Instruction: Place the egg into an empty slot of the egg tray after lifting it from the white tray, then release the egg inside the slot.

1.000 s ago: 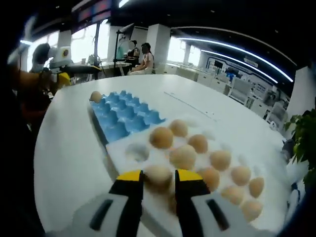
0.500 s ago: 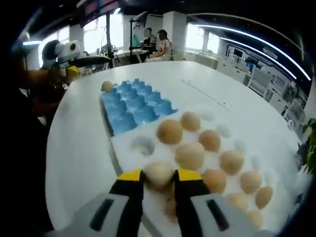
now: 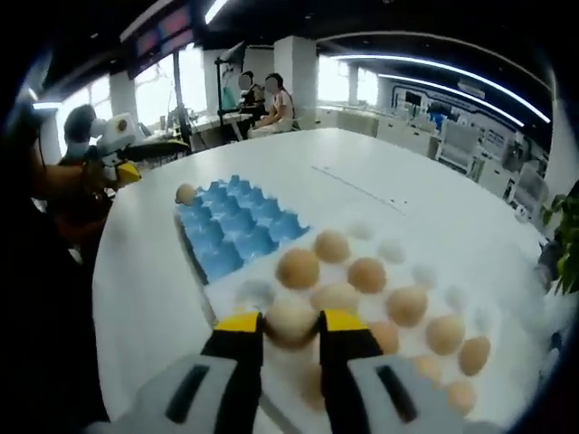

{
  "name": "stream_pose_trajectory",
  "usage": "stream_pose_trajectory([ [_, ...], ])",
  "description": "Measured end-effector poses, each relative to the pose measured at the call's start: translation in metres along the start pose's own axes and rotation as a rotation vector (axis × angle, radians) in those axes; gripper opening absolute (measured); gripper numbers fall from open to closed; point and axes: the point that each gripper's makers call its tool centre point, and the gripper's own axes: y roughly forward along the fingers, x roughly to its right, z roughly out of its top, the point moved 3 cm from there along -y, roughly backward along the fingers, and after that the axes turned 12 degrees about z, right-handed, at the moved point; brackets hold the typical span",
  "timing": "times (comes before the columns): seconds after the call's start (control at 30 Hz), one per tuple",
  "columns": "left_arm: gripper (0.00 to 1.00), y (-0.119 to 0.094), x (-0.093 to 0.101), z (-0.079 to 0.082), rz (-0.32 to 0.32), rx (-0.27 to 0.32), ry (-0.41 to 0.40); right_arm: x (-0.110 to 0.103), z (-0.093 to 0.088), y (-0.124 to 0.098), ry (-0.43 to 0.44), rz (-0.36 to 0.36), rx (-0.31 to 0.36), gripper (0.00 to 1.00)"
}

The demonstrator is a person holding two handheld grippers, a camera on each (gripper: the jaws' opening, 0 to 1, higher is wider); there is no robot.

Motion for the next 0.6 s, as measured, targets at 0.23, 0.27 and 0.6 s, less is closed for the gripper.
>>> stream_pose_trajectory([
  [0.23, 0.81, -0.001, -0.001, -0.002, 0.005, 0.001, 0.002, -0.008, 0.009, 0.007, -0.023, 0.019, 0.009, 0.23],
  [0.27, 0.81, -0.002, -0.002, -0.002, 0.006, 0.001, 0.0, -0.008, 0.009, 0.009, -0.021, 0.026, 0.005, 0.23],
  [0.6, 0.81, -0.004, -0.002, -0.005, 0.008, -0.004, -0.007, -0.025, 0.026, 0.03, -0.045, 0.093, 0.021, 0.23],
])
